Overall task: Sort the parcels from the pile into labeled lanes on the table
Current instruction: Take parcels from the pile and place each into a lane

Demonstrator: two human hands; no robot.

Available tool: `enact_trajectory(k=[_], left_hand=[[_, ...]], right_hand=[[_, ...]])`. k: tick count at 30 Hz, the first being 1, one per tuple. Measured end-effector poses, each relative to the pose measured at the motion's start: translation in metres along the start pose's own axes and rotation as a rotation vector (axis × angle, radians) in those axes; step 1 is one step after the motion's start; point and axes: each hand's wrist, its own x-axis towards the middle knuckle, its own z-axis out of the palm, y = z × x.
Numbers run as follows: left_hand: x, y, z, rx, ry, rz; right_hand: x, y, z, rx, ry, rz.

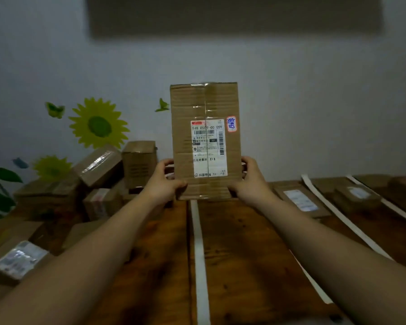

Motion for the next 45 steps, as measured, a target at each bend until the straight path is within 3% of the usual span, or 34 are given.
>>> enact_trajectory(k=[6, 17, 25, 33, 45], left_hand=[[0.036, -0.017, 0.079, -0.003, -0.126, -0.031], [0.125, -0.054, 0.172, -0.026, -0.267, -0.154], [0.131, -0.078, 0.199, 0.117, -0.213, -0.275], [0.063, -0.143, 0.190, 0.262, -0.078, -0.505], [0.037, -0.186, 0.148, 0.349, -0.135, -0.578]], right_hand=[[0.020, 0.055, -0.054, -0.055, 0.134, 0.117], [0.088, 0.109, -0.116, -0.187, 0.165, 0.209], [0.112, 0.146, -0.129, -0.234, -0.017, 0.175], [0.100, 0.214, -0.101, -0.283, -0.407, 0.305], [0.079, 0.254, -0.033, -0.358, -0.519, 0.384]])
